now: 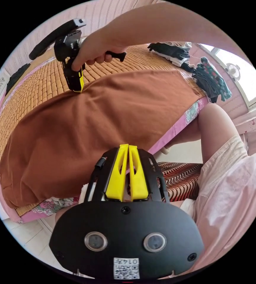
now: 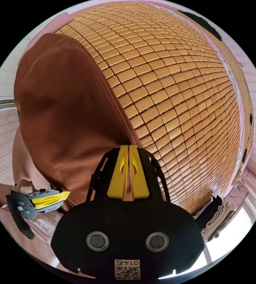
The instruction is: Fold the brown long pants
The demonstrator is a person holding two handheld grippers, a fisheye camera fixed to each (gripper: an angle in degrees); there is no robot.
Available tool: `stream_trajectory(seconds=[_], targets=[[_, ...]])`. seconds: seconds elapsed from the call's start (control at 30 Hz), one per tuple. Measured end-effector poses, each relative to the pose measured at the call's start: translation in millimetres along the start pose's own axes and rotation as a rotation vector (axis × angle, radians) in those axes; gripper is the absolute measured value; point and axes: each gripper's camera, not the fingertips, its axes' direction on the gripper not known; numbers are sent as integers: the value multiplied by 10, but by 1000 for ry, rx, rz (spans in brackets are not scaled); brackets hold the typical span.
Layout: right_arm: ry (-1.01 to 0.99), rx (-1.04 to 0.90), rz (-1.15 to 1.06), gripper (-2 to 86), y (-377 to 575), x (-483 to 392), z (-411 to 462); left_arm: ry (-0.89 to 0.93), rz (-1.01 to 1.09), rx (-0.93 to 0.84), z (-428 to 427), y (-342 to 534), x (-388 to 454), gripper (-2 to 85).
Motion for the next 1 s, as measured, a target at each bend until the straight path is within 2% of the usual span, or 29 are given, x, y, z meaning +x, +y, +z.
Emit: stream_trajectory(seconds=[0.1,0.17,0.3,0.4,0.47,0.57,0.7,0.9,1.0], targets=[[-109,11,60,-9,250,243,95,-3,13,-15,-72,-142,98,-6],[-172,103,123,-9,540,374,143,-11,29,-29,-141,-236,167,-6],[-376,428,304,-8,1817,555,237,-18,93,17,-476,-390,445,0],[-374,552,489,-6,3094,628,444,1,163,45,-628,-577,793,23],[-314,529,611,-3,3854,710,654,7,222,57,-674,-749,1065,44],[-205,394,830,22,5021,950,1081,27,338,61,-705,-1098,1572,62],[-273,308,987,91,6210,1352,1630,71,513,45,-654,-1651,2305,81],[-425,342,956,94,6856,1755,2205,59,628,38,-536,-2533,3194,96],[-395,295,942,62,7036,1863,2411,52,639,15,-433,-2895,3519,108]])
